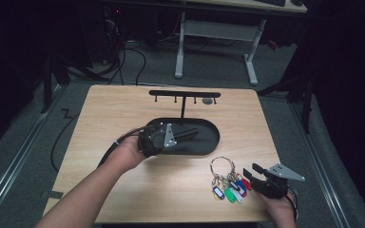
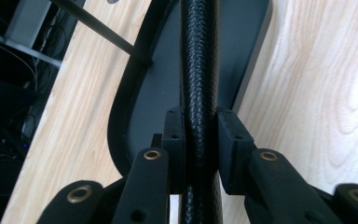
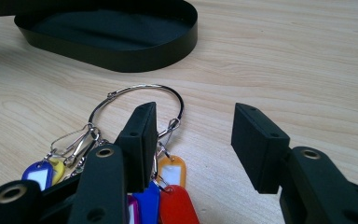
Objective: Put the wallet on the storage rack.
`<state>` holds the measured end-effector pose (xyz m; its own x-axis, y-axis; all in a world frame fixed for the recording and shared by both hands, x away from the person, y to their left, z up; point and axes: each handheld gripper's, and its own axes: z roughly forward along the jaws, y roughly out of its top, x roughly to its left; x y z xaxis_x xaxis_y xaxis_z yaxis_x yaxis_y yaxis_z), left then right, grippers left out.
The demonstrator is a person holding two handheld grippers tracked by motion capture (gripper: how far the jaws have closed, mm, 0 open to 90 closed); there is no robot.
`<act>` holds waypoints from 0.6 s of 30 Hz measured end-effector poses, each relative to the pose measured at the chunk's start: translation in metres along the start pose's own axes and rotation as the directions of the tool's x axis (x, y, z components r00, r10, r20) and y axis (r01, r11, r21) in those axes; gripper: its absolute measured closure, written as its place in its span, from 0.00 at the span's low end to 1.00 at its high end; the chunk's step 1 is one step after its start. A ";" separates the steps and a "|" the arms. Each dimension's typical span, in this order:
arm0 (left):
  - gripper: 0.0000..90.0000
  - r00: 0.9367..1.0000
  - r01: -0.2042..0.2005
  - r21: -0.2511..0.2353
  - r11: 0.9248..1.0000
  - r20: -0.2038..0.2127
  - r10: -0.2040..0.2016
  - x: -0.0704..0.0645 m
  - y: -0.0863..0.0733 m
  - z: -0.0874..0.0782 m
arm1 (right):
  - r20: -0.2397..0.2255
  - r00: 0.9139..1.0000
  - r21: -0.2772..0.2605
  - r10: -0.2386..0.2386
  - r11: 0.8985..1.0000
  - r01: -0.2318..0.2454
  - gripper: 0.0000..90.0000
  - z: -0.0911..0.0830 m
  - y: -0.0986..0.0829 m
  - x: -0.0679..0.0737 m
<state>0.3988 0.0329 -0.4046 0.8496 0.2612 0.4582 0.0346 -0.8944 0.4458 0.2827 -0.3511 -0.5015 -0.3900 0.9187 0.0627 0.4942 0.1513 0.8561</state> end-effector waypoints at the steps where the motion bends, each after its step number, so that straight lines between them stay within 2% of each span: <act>1: 0.84 1.000 -0.007 0.001 1.000 -0.002 0.007 0.001 0.001 0.001 | 0.001 1.000 -0.002 -0.003 1.000 0.003 0.56 -0.001 0.000 0.000; 6: 0.84 0.998 -0.051 -0.008 0.999 -0.028 0.051 0.004 0.007 0.005 | 0.009 1.000 -0.003 0.011 1.000 -0.011 0.56 -0.002 -0.001 -0.002; 10: 0.84 0.995 -0.081 -0.005 0.997 -0.055 0.080 0.005 0.014 0.008 | 0.005 1.000 -0.005 0.004 1.000 -0.004 0.57 -0.002 -0.001 -0.002; 12: 0.84 0.995 -0.078 -0.010 0.997 -0.059 0.078 0.004 0.014 0.009 | 0.004 1.000 -0.005 0.004 1.000 -0.004 0.57 -0.001 0.000 -0.001; 18: 0.84 0.991 -0.120 -0.005 0.993 -0.062 0.120 0.002 0.018 0.017 | -0.008 1.000 0.007 -0.002 1.000 0.002 0.57 0.002 -0.002 -0.001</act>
<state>0.4096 0.0109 -0.4088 0.8135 0.1742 0.5549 -0.0706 -0.9174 0.3916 0.2834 -0.3519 -0.5043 -0.3971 0.9155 0.0648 0.4987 0.1560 0.8526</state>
